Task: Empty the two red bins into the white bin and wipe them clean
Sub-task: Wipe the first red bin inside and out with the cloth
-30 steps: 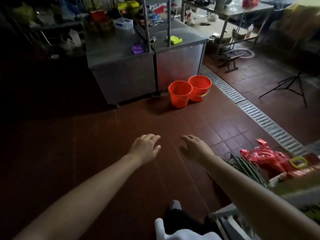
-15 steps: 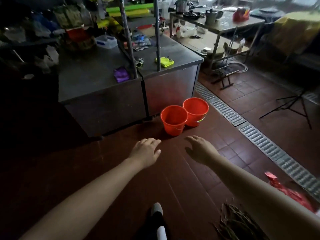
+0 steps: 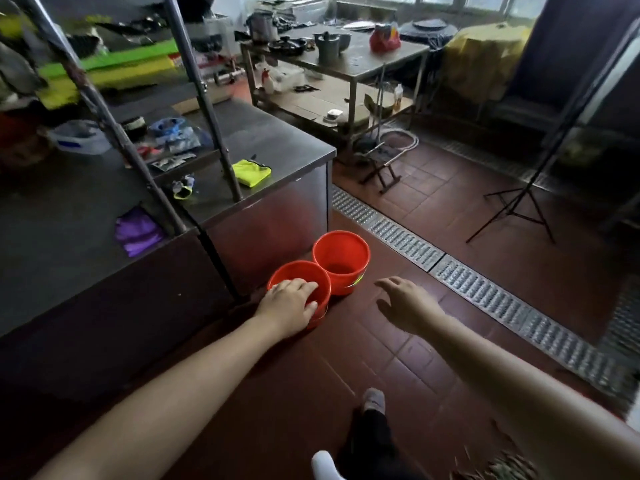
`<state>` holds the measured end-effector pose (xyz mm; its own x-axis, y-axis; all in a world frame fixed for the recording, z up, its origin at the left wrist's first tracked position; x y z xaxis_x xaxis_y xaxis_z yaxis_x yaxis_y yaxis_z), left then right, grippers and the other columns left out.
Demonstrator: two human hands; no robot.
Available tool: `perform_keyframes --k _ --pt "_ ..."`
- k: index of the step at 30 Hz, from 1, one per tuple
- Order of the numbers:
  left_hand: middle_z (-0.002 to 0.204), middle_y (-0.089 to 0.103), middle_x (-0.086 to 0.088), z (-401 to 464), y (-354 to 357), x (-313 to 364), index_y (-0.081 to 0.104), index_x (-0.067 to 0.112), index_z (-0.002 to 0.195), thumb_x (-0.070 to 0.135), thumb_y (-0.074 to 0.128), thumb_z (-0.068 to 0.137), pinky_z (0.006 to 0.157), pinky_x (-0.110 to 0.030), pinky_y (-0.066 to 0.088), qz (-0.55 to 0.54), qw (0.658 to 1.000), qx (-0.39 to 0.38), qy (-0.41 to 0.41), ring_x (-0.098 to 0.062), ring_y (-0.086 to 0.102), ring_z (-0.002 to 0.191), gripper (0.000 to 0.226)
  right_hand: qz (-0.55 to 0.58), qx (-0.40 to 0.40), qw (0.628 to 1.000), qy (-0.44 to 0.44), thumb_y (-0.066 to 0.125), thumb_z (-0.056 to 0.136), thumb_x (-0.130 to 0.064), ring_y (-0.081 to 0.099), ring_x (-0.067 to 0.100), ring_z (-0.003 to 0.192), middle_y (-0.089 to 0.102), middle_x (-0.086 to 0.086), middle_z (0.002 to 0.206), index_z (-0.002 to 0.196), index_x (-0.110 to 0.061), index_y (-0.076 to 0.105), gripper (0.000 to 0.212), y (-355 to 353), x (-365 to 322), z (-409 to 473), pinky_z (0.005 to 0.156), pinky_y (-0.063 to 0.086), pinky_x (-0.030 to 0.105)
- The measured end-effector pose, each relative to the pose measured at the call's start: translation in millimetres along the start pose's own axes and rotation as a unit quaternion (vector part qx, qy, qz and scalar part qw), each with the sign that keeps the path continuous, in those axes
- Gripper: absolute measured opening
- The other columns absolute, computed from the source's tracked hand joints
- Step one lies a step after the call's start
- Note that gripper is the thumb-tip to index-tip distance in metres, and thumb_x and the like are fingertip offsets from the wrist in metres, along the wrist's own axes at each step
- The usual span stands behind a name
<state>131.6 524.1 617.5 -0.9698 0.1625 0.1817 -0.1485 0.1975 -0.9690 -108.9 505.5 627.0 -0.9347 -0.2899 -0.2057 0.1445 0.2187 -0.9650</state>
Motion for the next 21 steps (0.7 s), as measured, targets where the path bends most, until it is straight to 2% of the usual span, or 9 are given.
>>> perform_keyframes --k 7,10,13,21 --pt "0.146 0.045 0.003 174.0 -10.1 -16.2 0.040 0.028 0.146 0.048 0.043 0.097 0.114 -0.041 0.030 0.006 1.000 -0.003 -0.025 -0.021 0.040 0.135 0.053 -0.012 -0.016 0.999 -0.031 0.052 0.100 -0.036 0.058 0.024 0.122 0.057 0.002 0.140 0.144 -0.026 0.048 0.046 -25.4 77.9 179.8 0.097 0.053 0.042" --pt "0.142 0.048 0.005 238.4 -20.4 -26.1 0.042 0.029 0.144 0.049 0.042 0.096 0.112 -0.039 0.033 0.013 0.999 0.015 -0.026 -0.020 0.043 0.131 0.052 -0.030 -0.033 0.997 -0.058 0.054 0.098 -0.035 0.058 0.023 0.119 0.058 0.001 0.137 0.140 -0.026 0.049 0.043 -37.6 97.0 252.5 0.095 0.053 0.043" --pt "0.140 0.049 0.006 293.1 -25.4 -39.4 0.044 0.029 0.143 0.048 0.044 0.095 0.110 -0.039 0.033 0.000 0.999 0.020 -0.043 -0.020 0.045 0.129 0.051 -0.032 -0.050 0.996 -0.069 0.055 0.099 -0.038 0.056 0.023 0.124 0.056 0.002 0.140 0.145 -0.027 0.045 0.048 -43.2 112.1 314.7 0.098 0.051 0.045" --pt "0.141 0.050 0.002 445.8 -20.0 -67.6 0.048 0.028 0.141 0.045 0.047 0.094 0.113 -0.039 0.028 0.045 0.998 0.033 -0.039 -0.021 0.043 0.131 0.050 -0.048 -0.073 0.992 -0.091 0.051 0.100 -0.040 0.052 0.024 0.129 0.053 0.002 0.143 0.146 -0.028 0.044 0.048 -47.3 157.2 469.4 0.102 0.049 0.043"
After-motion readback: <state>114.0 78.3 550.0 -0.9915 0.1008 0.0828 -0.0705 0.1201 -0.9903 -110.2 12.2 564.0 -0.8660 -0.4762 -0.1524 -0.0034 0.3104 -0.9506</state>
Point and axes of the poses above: each hand's wrist, its own z-axis towards the middle knuckle, its own y-axis out of the palm, x = y × z, the point moved 6 cm from there along z, towards the middle knuckle
